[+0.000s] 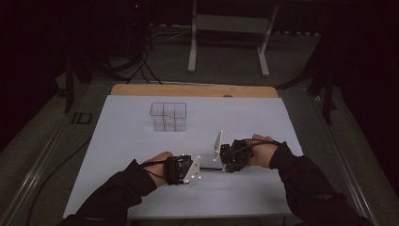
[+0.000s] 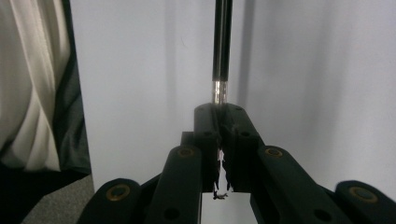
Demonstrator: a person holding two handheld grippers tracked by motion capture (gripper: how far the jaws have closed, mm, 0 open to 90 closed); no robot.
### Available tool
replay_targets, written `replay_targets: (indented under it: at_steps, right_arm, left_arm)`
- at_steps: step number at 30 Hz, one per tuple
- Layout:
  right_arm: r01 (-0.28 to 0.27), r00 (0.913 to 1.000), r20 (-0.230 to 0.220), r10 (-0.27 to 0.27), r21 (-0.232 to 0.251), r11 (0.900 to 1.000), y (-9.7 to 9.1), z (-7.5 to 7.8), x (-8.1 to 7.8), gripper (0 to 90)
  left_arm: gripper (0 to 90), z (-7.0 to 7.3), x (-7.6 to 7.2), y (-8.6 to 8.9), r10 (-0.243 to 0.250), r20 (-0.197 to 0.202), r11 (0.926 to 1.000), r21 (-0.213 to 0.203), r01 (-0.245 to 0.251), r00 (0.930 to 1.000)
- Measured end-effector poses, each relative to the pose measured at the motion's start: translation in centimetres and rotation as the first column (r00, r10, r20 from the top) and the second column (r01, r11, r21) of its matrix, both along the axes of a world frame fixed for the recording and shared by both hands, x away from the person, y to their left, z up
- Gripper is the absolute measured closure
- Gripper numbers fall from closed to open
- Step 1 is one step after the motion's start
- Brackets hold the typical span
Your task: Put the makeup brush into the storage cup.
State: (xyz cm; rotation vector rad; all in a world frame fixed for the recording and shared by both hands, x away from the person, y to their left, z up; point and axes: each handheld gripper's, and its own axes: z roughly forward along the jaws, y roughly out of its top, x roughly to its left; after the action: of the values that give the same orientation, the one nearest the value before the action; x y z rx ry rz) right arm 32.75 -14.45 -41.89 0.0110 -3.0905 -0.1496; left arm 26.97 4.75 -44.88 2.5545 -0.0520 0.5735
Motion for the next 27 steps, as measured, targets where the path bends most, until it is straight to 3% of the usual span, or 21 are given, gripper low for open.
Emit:
replay_targets:
  at_steps: [15,19,21,23,26,27]
  right_arm:
    - [-0.004,1.0,-0.007,0.004,0.001,1.0,0.7,0.0,-0.1,84.7]
    - [-0.007,1.0,-0.001,0.007,0.003,1.0,0.7,0.1,0.0,84.7]
    - [-0.008,0.9999,-0.006,0.008,0.0,1.0,0.7,0.2,0.0,84.6]
    - [-0.016,0.9999,0.001,0.016,-0.006,0.9999,0.7,0.1,-0.1,83.5]
    - [0.02,0.9998,0.0,-0.02,-0.008,0.9998,0.6,-0.1,0.2,70.5]
    - [0.02,0.9998,0.0,-0.02,-0.008,0.9998,0.6,-0.1,0.2,70.5]
  left_arm:
    - [82.3,0.0,0.2,-1.0,-0.024,0.013,0.9989,0.041,0.023,0.9996]
    - [84.1,-0.1,0.2,-0.9,-0.025,0.0,0.9988,0.042,0.024,0.9997]
    - [84.7,-0.1,0.0,-1.0,-0.038,0.016,0.9979,0.053,0.037,0.9992]
    - [84.8,-0.2,-0.1,-1.1,-0.046,0.029,0.997,0.064,0.044,0.9985]
    - [84.9,-0.3,0.2,-0.8,-0.06,0.042,0.9964,0.063,0.057,0.9973]
    - [84.9,-0.3,0.2,-0.8,-0.06,0.042,0.9964,0.063,0.057,0.9973]
